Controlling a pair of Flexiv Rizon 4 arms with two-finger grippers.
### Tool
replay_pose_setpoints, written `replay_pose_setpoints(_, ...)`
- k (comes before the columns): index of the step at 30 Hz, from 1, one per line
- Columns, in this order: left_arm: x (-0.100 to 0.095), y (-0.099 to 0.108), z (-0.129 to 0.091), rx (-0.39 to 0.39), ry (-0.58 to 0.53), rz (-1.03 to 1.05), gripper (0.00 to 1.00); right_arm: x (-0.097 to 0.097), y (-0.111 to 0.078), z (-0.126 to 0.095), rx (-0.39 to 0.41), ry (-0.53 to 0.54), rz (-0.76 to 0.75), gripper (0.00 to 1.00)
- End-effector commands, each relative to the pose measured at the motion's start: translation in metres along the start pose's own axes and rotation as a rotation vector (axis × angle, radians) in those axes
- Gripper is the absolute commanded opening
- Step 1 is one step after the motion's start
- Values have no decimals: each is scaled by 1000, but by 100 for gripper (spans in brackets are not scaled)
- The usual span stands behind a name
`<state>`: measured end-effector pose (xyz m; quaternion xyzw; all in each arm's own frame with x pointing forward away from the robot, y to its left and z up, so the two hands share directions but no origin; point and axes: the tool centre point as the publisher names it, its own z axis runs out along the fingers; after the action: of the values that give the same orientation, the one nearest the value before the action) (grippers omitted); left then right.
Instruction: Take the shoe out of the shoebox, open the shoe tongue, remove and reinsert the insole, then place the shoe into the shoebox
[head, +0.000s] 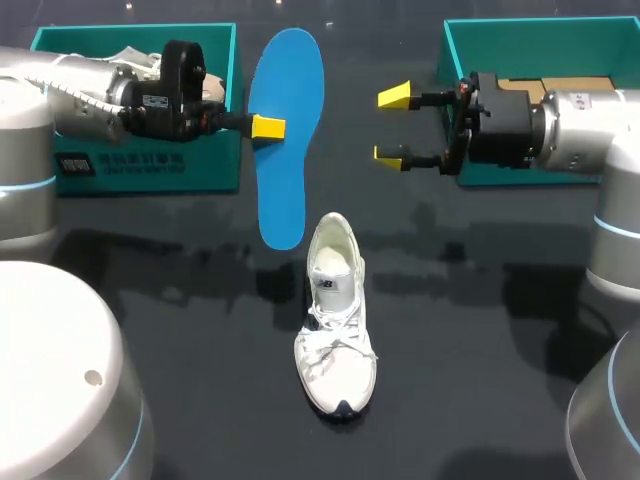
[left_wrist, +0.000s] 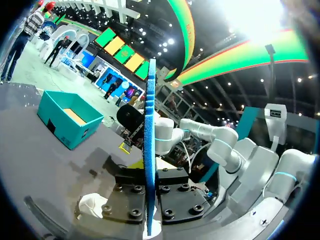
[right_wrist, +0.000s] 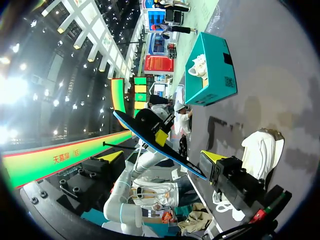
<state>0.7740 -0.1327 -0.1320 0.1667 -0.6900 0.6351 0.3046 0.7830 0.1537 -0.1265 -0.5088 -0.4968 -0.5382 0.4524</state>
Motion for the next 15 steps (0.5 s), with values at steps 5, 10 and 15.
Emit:
replay_pose_setpoints(5, -18, 6, 5, 16, -2, -553, 0, 0, -1, 1, 0, -3, 1, 100)
replay_pose_setpoints(10, -28, 8, 4, 22, 9, -678, 0, 0, -1, 1, 0, -3, 1, 100)
replay_pose_setpoints(15, -37, 10, 5, 35, 16, -766, 0, 2, -1, -1, 0, -20, -11, 100)
